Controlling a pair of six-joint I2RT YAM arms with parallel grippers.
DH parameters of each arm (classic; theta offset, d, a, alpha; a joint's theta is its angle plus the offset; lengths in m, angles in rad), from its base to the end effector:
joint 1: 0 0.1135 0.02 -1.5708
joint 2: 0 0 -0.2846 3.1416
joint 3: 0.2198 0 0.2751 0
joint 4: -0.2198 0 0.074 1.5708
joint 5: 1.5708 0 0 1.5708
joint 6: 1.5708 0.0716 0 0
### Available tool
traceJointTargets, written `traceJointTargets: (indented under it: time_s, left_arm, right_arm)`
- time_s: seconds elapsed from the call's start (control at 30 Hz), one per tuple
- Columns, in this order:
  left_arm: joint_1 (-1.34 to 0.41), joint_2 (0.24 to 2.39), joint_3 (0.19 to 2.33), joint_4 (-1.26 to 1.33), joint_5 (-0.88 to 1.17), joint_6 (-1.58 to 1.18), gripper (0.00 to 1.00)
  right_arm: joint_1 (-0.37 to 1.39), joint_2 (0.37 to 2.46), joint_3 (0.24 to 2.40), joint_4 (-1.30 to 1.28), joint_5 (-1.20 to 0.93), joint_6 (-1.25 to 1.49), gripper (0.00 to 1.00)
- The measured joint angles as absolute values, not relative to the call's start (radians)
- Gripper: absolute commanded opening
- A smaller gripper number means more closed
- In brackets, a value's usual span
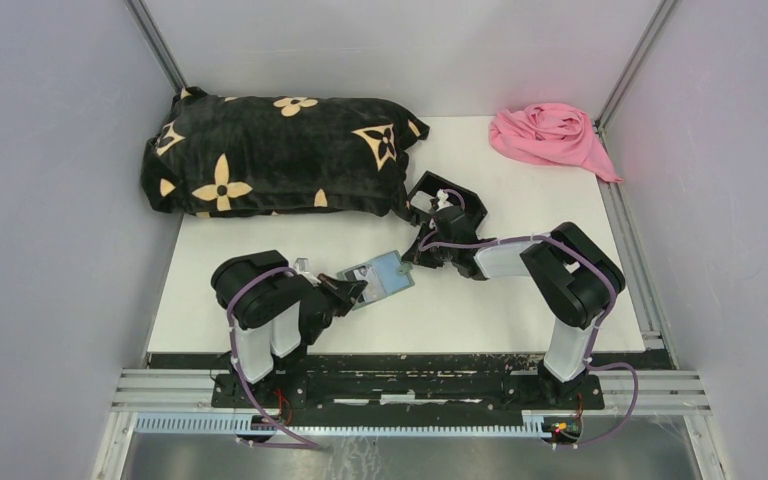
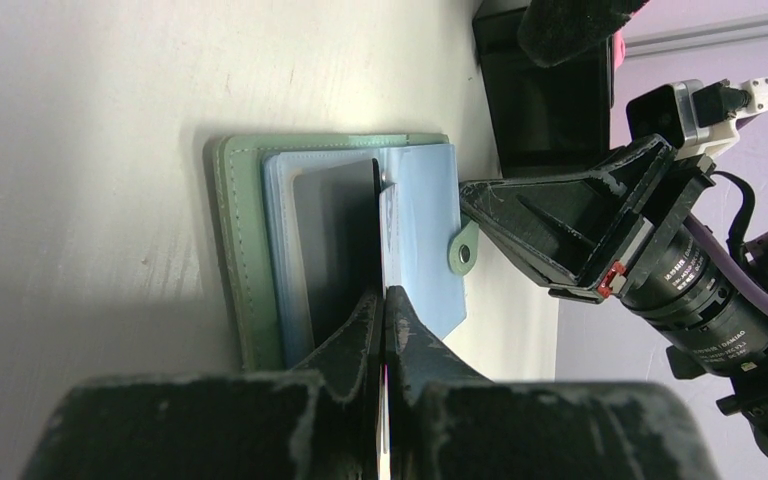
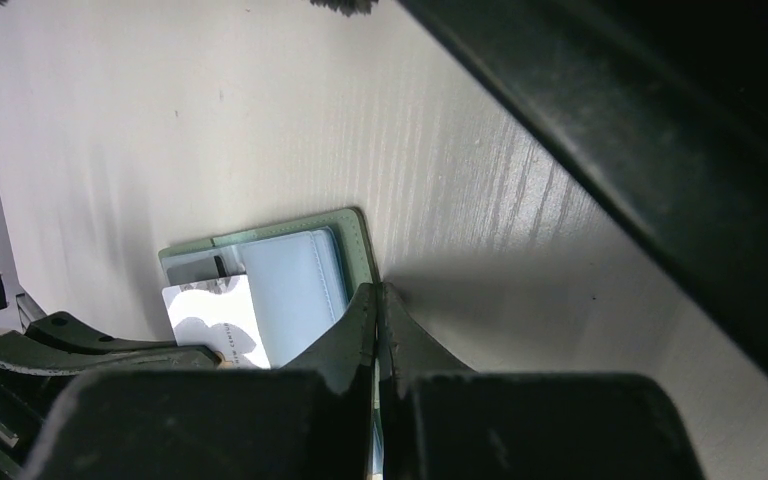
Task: Put the credit cards into the card holder
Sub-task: Insert the credit card into the card holder.
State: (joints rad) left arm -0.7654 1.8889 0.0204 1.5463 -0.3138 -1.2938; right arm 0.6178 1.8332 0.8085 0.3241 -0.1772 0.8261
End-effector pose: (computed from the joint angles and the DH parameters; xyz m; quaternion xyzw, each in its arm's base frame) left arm 0.1757 -0.1381 0.0646 -0.2974 0.7497 -0.4295 0.4061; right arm 0.3147 0.2391 0.0969 0.0568 0.9023 0.3377 0.2621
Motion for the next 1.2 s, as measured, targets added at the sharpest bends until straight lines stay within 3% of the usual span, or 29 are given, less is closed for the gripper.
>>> traceJointTargets:
  time_s: [1.2]
  left_arm:
    - [-0.765, 1.922, 0.076, 1.544, -0.342, -1.294, 0.03]
  right_arm:
    - [0.620, 1.842, 0.805, 0.347, -0.175, 0.834, 0.01]
